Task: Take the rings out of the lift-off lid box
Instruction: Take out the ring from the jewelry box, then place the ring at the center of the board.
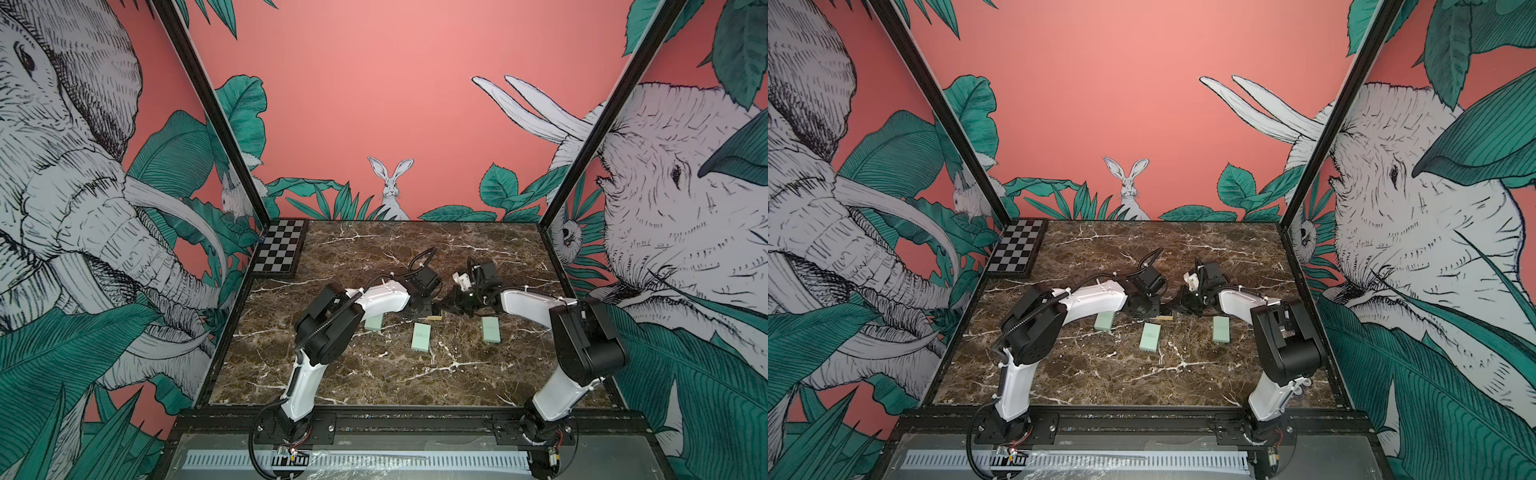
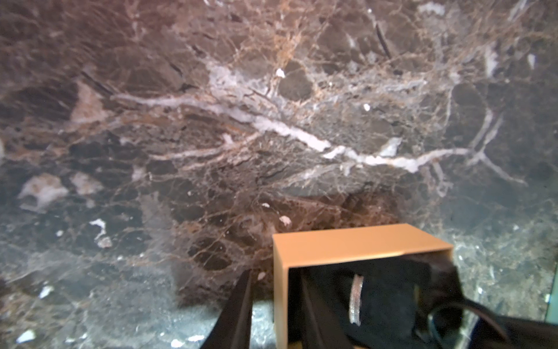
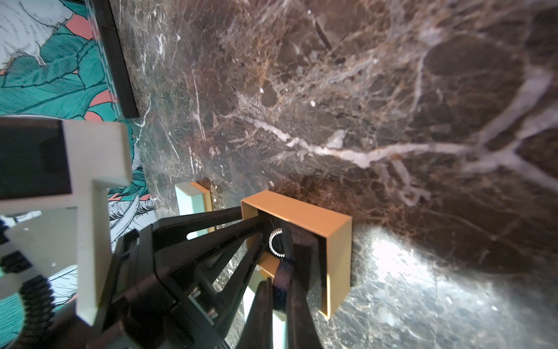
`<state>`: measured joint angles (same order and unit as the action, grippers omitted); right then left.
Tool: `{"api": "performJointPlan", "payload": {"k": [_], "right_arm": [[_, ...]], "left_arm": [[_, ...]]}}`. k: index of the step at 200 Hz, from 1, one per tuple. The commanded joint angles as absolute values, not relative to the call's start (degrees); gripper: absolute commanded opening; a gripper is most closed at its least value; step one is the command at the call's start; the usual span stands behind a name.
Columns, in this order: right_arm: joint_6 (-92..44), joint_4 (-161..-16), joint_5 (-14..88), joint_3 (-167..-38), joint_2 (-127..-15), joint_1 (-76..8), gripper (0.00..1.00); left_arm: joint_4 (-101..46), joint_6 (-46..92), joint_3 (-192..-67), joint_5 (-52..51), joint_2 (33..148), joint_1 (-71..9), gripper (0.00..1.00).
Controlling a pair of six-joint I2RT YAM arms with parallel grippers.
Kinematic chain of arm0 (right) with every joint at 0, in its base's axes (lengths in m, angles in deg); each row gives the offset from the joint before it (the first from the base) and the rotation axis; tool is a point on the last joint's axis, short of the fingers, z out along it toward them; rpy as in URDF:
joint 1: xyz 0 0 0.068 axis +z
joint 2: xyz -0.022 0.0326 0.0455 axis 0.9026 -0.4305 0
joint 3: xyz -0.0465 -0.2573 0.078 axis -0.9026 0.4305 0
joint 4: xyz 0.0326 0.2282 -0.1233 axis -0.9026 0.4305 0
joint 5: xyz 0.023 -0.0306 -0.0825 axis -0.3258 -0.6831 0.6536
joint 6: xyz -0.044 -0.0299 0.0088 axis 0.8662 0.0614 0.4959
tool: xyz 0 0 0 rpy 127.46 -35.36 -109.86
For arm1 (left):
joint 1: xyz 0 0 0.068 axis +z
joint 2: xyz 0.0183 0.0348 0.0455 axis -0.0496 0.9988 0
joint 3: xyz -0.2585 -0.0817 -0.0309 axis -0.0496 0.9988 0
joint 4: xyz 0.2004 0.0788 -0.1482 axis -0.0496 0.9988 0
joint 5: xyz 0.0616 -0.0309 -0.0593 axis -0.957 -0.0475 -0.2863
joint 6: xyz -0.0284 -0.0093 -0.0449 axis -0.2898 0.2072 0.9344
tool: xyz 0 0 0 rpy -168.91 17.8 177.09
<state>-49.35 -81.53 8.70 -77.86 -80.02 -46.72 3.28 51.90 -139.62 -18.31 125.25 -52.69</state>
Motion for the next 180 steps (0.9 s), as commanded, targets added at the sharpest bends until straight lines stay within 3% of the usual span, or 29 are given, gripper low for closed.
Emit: {"api": "performJointPlan", "payload": {"k": [1, 53, 109, 180], "right_arm": [[-50.14, -83.19, 7.57, -77.69, -77.75, -48.04, 0.00], [-51.13, -84.46, 7.11, -76.80, -76.62, -49.64, 0.00], [-43.09, -70.33, 25.84, -79.47, -76.71, -49.66, 0.00], [-43.06, -70.49, 25.04, -80.23, -81.12, -49.62, 0.05]], "left_arm": [[7.76, 51.75, -139.17, -19.58, 127.21, -52.94, 0.28], [8.03, 51.70, -139.17, -20.13, 127.12, -52.94, 0.28], [7.07, 53.33, -138.35, -20.30, 125.08, -52.94, 0.31], [5.33, 55.09, -136.97, -20.87, 122.14, -52.94, 0.35]]}}
